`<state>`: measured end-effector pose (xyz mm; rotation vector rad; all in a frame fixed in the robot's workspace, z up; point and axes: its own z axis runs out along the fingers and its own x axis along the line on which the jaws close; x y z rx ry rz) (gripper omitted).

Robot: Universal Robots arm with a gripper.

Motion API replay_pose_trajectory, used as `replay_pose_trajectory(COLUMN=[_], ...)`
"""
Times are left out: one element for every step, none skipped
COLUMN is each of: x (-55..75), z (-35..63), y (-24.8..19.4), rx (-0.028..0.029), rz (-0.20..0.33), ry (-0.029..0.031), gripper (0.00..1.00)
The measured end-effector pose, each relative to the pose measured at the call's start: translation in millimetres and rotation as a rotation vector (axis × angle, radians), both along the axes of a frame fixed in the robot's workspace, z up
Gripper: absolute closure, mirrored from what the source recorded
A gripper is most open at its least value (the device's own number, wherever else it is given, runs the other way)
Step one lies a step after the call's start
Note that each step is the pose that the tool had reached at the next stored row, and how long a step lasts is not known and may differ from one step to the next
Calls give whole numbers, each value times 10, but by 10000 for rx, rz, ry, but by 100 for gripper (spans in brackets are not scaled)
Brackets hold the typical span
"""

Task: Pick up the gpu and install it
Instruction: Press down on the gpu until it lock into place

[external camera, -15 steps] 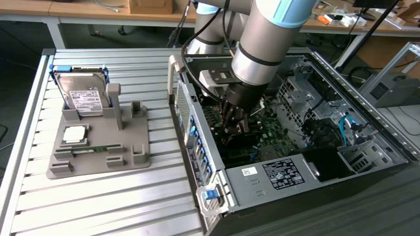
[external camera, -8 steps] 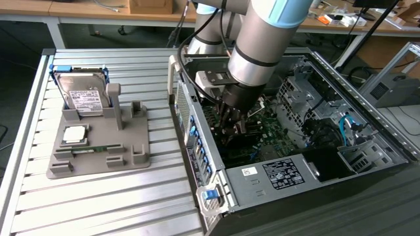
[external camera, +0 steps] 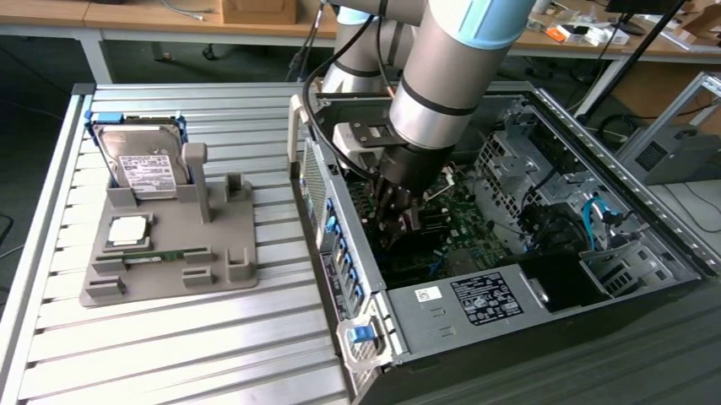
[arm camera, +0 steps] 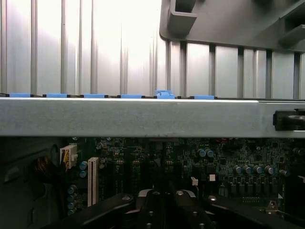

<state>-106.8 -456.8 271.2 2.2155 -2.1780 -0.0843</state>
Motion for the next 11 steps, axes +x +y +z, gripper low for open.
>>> replay_pose_trajectory(x=[0,0,0,0,0,0,0,0,0,0,-1], z=[-1,-2,-4,-5,-7,-7,-7,-9,-11,-15,-19], y=[0,0,0,0,0,0,0,0,0,0,0], rx=[-2,-3,-2,-1,1,1,0,-1,0,-1,0], rz=[5,8,9,11,13,15,17,18,19,20,20], ry=[2,2,1,1,0,0,0,1,0,0,0], gripper=[90,90,90,90,90,90,90,90,90,90,90])
